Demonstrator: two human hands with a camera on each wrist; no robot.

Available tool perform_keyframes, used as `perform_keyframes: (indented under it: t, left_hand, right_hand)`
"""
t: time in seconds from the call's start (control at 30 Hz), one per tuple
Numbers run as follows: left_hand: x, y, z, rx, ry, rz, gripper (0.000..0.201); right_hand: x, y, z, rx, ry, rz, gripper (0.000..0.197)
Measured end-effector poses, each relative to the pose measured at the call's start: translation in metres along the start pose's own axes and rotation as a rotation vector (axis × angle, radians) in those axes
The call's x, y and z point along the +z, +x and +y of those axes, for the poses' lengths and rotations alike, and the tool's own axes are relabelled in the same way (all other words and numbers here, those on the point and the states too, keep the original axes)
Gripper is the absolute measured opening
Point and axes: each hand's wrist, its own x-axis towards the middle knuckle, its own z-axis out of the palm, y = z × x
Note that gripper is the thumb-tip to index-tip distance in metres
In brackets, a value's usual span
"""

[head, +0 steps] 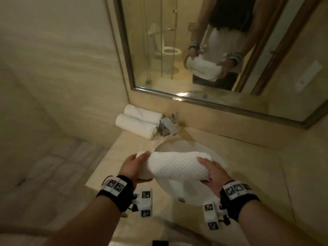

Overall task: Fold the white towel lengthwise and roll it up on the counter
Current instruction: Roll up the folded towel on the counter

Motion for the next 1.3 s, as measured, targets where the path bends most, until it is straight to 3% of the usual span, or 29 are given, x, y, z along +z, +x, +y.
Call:
perform_keyframes:
  t: [0.2, 0.4, 0.43, 0.5, 0.57, 0.63, 0.73, 1.0, 1.07, 1.2, 1.3]
  left_hand:
    - [-0.043, -0.021, -0.005, 0.06, 0.009, 0.186, 0.04]
    - [-0.085, 0.004, -0.04, 0.073, 0.121, 0.338, 0.085]
    - [-0.086, 0.001, -0.041, 0.075, 0.127, 0.354, 0.079]
    - [-0.077, -0.02, -0.034, 0.096, 0.138, 0.38, 0.048]
    - [-0.073, -0.021, -0.039, 0.08, 0.153, 0.397, 0.027]
    - [-0.071, -0.022, -0.044, 0.059, 0.168, 0.415, 0.026]
    - [-0.072, -0.014, -0.05, 0.06, 0.186, 0.435, 0.04]
    - [-0.079, 0.031, -0.022, 0.062, 0.26, 0.317, 0.088]
    - [-0.083, 0.049, -0.01, 0.064, 0.291, 0.284, 0.085]
    - [-0.091, 0.097, 0.024, 0.057, 0.371, 0.233, 0.051]
    - [-0.102, 0.146, 0.045, 0.063, 0.43, 0.198, 0.046]
  right_hand:
    - [0.041, 0.015, 0.02, 0.07, -0.126, -0.155, 0.043]
    - [0.058, 0.019, 0.043, 0.11, -0.122, -0.26, 0.046]
    - [0.059, 0.021, 0.046, 0.092, -0.16, -0.245, 0.056]
    - [0.057, 0.026, 0.05, 0.054, -0.262, -0.242, 0.08]
    - [0.053, 0.03, 0.052, 0.059, -0.283, -0.281, 0.07]
    - [0.049, 0.029, 0.054, 0.081, -0.256, -0.3, 0.05]
    - [0.047, 0.03, 0.058, 0.084, -0.255, -0.306, 0.056]
    - [0.066, 0.065, 0.053, 0.102, -0.246, -0.277, 0.058]
    - [0.076, 0.078, 0.053, 0.118, -0.246, -0.26, 0.058]
    - [0.106, 0.106, 0.058, 0.125, -0.251, -0.198, 0.052]
    - [0.131, 0.13, 0.066, 0.177, -0.214, -0.138, 0.058]
